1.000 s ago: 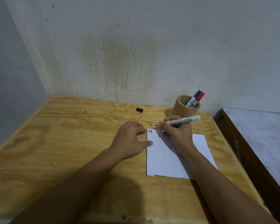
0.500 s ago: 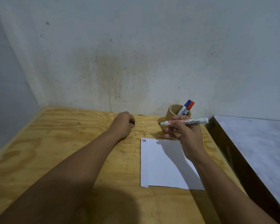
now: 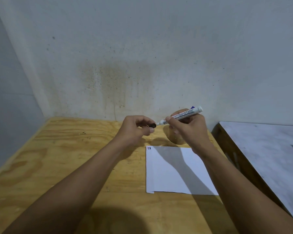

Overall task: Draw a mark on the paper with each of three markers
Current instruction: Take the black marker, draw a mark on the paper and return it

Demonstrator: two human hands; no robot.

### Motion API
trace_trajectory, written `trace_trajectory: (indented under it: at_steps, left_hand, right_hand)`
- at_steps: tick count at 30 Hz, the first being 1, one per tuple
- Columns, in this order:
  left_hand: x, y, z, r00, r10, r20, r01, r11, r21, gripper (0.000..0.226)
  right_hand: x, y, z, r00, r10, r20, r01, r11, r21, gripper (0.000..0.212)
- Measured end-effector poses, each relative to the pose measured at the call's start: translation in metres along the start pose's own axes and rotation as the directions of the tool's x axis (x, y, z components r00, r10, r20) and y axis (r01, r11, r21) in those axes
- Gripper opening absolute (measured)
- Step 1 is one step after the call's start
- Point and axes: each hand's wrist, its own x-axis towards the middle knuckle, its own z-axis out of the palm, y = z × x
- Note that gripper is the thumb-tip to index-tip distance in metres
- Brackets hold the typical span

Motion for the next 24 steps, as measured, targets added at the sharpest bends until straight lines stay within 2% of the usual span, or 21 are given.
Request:
trace_trajectory:
  at_steps: [8,12,17,24]
  left_hand:
    - [-0.011,0.019,0.003,0.998,0.061,0.019,-0.062,0.998,0.02,0.018]
    - [-0.015,0.026,0.005,0.997,0.076,0.026,-0.077,0.996,0.044,0.02]
    - [-0.018,0.031,0.004,0.996,0.075,-0.048,-0.074,0.997,0.024,0.022]
    - [-0.025,0.045,0.006,0.987,0.104,-0.126,-0.105,0.994,0.0,0.015]
  right_hand:
    - [-0.005,-0.015,-0.008,0.998,-0.033,0.047,0.034,0.999,-0.03,0.017]
    - [-0.008,-0.02,-0.01,0.996,-0.04,0.074,0.045,0.997,-0.062,0.023]
    - [-0.007,-0.027,-0.016,0.993,-0.075,0.094,0.084,0.992,-0.098,0.024]
    - [-0.007,-0.032,-0.018,0.997,-0.055,0.054,0.055,0.998,0.005,0.019]
